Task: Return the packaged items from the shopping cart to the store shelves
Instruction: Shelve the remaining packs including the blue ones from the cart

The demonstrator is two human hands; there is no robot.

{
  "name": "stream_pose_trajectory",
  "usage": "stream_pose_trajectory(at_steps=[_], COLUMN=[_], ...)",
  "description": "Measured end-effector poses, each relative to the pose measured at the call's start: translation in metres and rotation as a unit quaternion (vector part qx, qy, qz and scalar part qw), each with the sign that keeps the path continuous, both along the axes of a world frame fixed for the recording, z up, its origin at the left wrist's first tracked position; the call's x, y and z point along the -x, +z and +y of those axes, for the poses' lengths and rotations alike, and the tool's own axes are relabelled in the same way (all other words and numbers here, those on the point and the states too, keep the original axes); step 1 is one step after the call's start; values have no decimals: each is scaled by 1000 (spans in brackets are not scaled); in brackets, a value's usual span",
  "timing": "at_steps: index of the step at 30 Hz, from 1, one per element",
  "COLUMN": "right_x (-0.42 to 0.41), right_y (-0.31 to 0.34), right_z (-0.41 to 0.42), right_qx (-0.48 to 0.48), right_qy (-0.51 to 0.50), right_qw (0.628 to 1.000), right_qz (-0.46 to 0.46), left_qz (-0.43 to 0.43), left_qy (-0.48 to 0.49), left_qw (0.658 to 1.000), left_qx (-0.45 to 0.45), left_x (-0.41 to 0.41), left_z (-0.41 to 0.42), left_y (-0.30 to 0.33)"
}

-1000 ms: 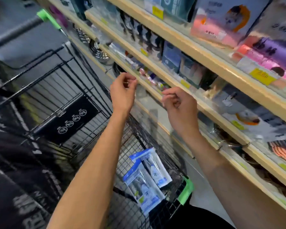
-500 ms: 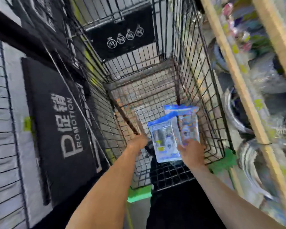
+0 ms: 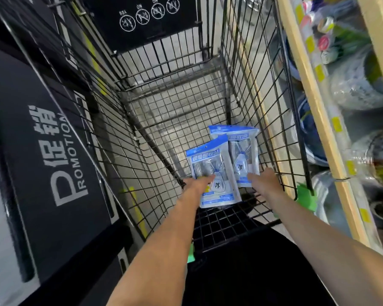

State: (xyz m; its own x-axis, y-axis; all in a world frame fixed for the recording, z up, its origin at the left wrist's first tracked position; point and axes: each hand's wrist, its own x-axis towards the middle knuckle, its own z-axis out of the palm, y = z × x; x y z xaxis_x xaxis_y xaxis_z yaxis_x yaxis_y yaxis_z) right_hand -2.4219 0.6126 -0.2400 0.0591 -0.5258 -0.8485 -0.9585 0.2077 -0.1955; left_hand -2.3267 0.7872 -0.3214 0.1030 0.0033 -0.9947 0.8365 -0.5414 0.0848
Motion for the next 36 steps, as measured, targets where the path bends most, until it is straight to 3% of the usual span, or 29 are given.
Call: stream_pose_trajectory(at_steps=[8, 14, 19, 25, 31, 36], right_x=[-3, -8, -13, -36, -50, -66], right_y=[-12, -13, 6, 38, 27, -4], right_z=[-3, 8, 5, 0, 28, 54], right_qx=[-3, 27, 80, 129, 142, 118], right_qy=[-7, 102, 165, 230, 318, 270], right_qw=[997, 992, 981, 960, 937, 955], right_qz=[-74, -71, -57, -97, -36, -22], left_qz=[-10, -60, -122, -230, -254, -264], left_qy=[6, 80, 123, 80, 85, -10], left_qw=[1000, 993, 984, 970, 963, 964], left_qx=[24, 63, 38, 11, 33, -16], left_x=[-9, -22, -47, -88, -106, -91], left_z=[6, 5, 5, 14, 14, 32], left_y=[38, 61, 85, 109, 114, 88])
